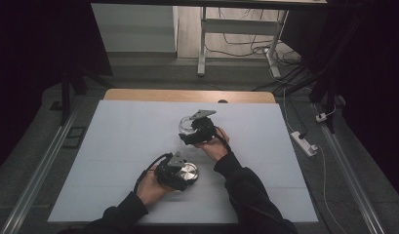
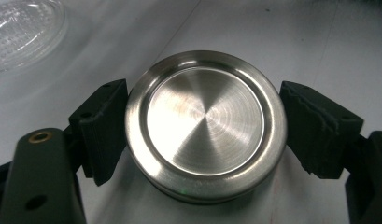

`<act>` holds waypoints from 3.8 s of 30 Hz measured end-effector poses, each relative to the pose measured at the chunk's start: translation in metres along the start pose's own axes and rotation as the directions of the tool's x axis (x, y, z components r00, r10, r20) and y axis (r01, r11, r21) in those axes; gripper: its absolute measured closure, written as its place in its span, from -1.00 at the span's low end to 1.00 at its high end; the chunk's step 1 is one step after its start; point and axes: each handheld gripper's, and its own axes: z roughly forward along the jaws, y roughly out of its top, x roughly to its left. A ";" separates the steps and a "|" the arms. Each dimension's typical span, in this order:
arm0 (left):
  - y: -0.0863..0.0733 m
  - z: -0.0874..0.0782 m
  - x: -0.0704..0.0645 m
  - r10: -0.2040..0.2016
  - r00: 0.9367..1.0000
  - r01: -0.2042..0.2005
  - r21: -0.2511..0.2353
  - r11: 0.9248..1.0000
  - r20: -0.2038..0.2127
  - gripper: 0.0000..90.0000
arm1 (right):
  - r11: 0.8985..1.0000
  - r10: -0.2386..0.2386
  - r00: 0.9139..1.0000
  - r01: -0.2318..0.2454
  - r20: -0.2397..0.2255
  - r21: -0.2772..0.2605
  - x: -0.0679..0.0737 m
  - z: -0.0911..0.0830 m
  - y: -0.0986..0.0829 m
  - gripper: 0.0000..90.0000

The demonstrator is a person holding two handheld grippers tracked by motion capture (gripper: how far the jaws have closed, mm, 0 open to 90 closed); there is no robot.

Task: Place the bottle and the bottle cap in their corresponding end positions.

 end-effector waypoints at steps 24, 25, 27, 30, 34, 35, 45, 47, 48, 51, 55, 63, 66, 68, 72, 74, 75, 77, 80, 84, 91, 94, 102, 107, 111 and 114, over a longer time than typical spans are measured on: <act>0.002 0.000 -0.003 0.012 1.000 -0.012 0.024 1.000 0.021 -0.84 | 0.999 0.006 0.999 -0.005 -0.034 0.032 0.001 -0.004 0.002 -0.90; 0.003 -0.002 -0.003 0.011 1.000 -0.011 0.019 1.000 0.026 -0.85 | 0.999 0.006 0.999 -0.005 -0.034 0.034 0.001 -0.005 0.002 -0.91; 0.003 -0.005 -0.003 0.003 1.000 -0.004 0.011 1.000 0.020 -0.88 | 0.999 0.008 0.999 -0.007 -0.036 0.035 0.001 -0.007 0.002 -0.94; 0.003 -0.009 -0.001 -0.009 1.000 0.010 -0.009 1.000 0.025 -0.92 | 1.000 0.016 0.999 -0.015 -0.047 0.028 0.001 -0.011 0.002 -0.98; 0.002 -0.012 0.001 -0.031 0.999 0.032 -0.025 0.999 0.032 -0.95 | 1.000 0.027 0.998 -0.026 -0.058 0.016 0.000 -0.018 0.001 -0.99; 0.001 -0.013 0.001 -0.031 0.999 0.032 -0.024 0.999 0.033 -0.95 | 0.999 0.029 0.998 -0.028 -0.061 0.015 0.000 -0.019 0.000 -0.99; -0.004 -0.029 0.004 -0.053 0.997 0.056 -0.046 0.997 0.064 -1.00 | 0.999 0.049 0.995 -0.048 -0.087 0.012 0.001 -0.030 -0.006 -1.00; -0.007 -0.032 0.005 -0.051 0.996 0.055 -0.046 0.997 0.068 -1.00 | 0.999 0.045 0.995 -0.044 -0.089 0.017 0.002 -0.031 -0.007 -1.00; -0.009 -0.035 0.006 -0.053 0.996 0.057 -0.047 0.997 0.070 -1.00 | 0.999 0.041 0.996 -0.040 -0.084 0.020 0.003 -0.032 -0.008 -1.00; -0.012 -0.041 0.008 -0.064 0.995 0.069 -0.059 0.996 0.074 -1.00 | 0.999 0.036 0.996 -0.034 -0.086 0.029 0.005 -0.034 -0.010 -1.00; -0.016 -0.049 0.012 -0.077 0.993 0.084 -0.069 0.994 0.093 -1.00 | 0.999 0.044 0.995 -0.041 -0.094 0.036 0.007 -0.037 -0.014 -1.00; -0.019 -0.058 0.016 -0.089 0.990 0.097 -0.076 0.992 0.109 -1.00 | 0.998 0.052 0.992 -0.049 -0.112 0.026 0.011 -0.051 -0.023 -1.00; -0.021 -0.061 0.016 -0.088 0.990 0.097 -0.077 0.992 0.108 -1.00 | 0.999 0.042 0.993 -0.041 -0.107 0.011 0.010 -0.057 -0.022 -1.00; -0.021 -0.064 0.017 -0.088 0.990 0.097 -0.075 0.992 0.111 -1.00 | 0.999 0.040 0.993 -0.040 -0.107 0.000 0.011 -0.061 -0.022 -1.00; -0.022 -0.069 0.017 -0.095 0.990 0.104 -0.082 0.991 0.108 -1.00 | 0.999 0.032 0.993 -0.033 -0.113 -0.010 0.015 -0.068 -0.020 -1.00; -0.023 -0.072 0.016 -0.096 0.990 0.105 -0.084 0.991 0.100 -1.00 | 1.000 0.024 0.994 -0.025 -0.110 -0.012 0.018 -0.070 -0.020 -1.00; -0.023 -0.074 0.016 -0.096 0.991 0.104 -0.084 0.991 0.096 -1.00 | 1.000 0.025 0.994 -0.026 -0.107 -0.011 0.020 -0.071 -0.020 -1.00; -0.024 -0.077 0.016 -0.092 0.993 0.099 -0.079 0.992 0.079 -1.00 | 1.000 0.017 0.994 -0.018 -0.110 -0.007 0.023 -0.073 -0.021 -1.00; -0.026 -0.082 0.015 -0.092 0.994 0.097 -0.075 0.992 0.064 -1.00 | 1.000 0.005 0.994 -0.004 -0.112 0.006 0.028 -0.077 -0.025 -1.00; -0.030 -0.087 0.014 -0.093 0.994 0.096 -0.070 0.993 0.050 -1.00 | 1.000 -0.002 0.994 0.004 -0.113 0.015 0.030 -0.082 -0.030 -1.00; -0.038 -0.096 0.011 -0.099 0.995 0.101 -0.059 0.993 0.029 -1.00 | 1.000 0.003 0.993 -0.004 -0.120 -0.007 0.035 -0.092 -0.035 -1.00; -0.042 -0.102 0.012 -0.114 0.993 0.115 -0.059 0.992 0.021 -1.00 | 1.000 0.002 0.993 -0.004 -0.121 -0.012 0.038 -0.097 -0.037 -1.00; -0.049 -0.116 0.012 -0.158 0.987 0.159 -0.055 0.986 0.030 -1.00 | 1.000 -0.004 0.994 0.002 -0.112 -0.012 0.042 -0.109 -0.047 -1.00; -0.056 -0.125 0.012 -0.172 0.985 0.172 -0.077 0.982 0.015 -1.00 | 1.000 0.003 0.994 -0.005 -0.108 -0.015 0.043 -0.118 -0.054 -1.00; -0.061 -0.133 0.013 -0.197 0.980 0.197 -0.081 0.977 0.014 -1.00 | 1.000 0.012 0.994 -0.013 -0.109 -0.011 0.043 -0.125 -0.059 -1.00; -0.066 -0.139 0.013 -0.219 0.976 0.220 -0.090 0.971 0.013 -1.00 | 1.000 0.016 0.994 -0.017 -0.106 -0.008 0.043 -0.130 -0.063 -1.00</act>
